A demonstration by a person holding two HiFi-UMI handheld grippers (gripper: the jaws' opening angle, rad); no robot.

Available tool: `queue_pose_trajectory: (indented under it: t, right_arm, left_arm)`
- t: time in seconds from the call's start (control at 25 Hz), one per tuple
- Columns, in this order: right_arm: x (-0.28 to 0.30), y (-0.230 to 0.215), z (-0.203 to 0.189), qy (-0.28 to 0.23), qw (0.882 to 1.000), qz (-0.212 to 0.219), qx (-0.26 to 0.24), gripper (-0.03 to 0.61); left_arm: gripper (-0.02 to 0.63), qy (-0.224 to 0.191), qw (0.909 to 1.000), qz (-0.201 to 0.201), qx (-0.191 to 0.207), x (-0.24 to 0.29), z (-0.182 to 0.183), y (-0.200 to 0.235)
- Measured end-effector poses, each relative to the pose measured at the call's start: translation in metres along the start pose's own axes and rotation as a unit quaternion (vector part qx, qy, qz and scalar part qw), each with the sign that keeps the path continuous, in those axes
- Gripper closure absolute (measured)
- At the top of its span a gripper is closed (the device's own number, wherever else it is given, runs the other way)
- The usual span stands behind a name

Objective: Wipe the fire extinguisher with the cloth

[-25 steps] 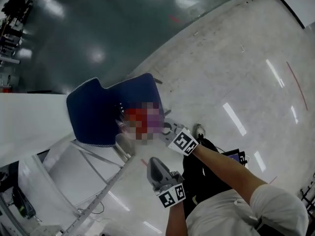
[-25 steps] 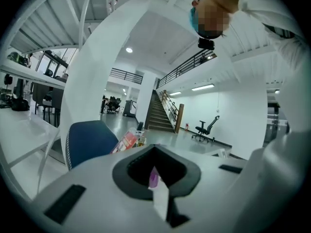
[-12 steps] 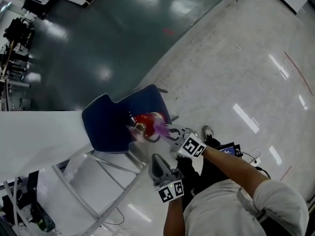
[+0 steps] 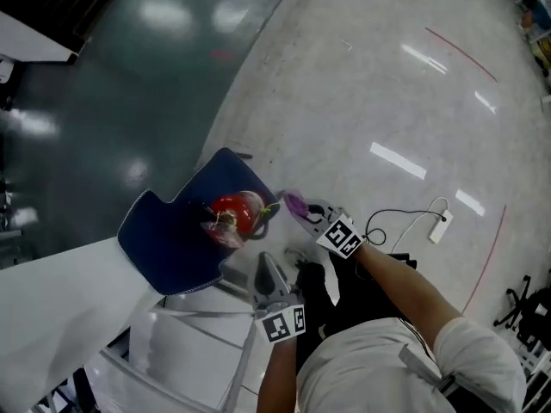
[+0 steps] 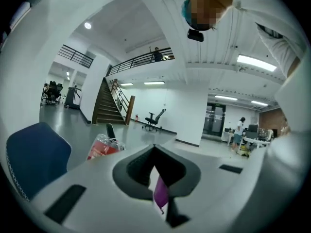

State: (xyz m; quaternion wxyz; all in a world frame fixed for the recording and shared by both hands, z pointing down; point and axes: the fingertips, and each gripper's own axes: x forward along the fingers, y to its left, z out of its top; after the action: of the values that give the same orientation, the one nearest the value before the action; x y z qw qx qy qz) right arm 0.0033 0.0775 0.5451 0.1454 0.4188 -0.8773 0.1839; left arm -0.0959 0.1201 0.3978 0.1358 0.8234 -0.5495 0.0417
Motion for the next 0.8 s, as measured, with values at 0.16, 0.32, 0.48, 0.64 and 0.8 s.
queue_pose_trajectory:
  t: [0.16,0.32,0.48,0.64,0.8]
  right_arm:
    - [0.027,0.000,-0.056,0.025,0.999,-0.019,0.042,0.528]
    - [0.075,-0.008,-0.133,0.058,0.996,-0.031,0.056,0.528]
    - [0.116,-0.014,-0.186,0.063,0.994,-0.036,0.082,0.528]
    - [0.152,-0.021,-0.202,0.046,0.994,-0.024,0.094,0.528]
    - [0.167,-0.020,-0.203,0.040,0.993,-0.002,0.109,0.528]
  left_arm:
    - [0.609,-0.002,0.9991,-0.018,0.037,0.013,-0.011,-0.006]
    - [0.609,-0.012,0.9989,-0.031,0.032,0.031,-0.036,0.000]
    - [0.609,-0.009,0.9993,-0.036,0.009,0.031,-0.059,0.012]
    - [0.609,-0.003,0.9993,-0.037,0.008,0.020,-0.074,0.024]
    - [0.609,0.014,0.9998,-0.014,-0.009,0.005,-0.085,0.035]
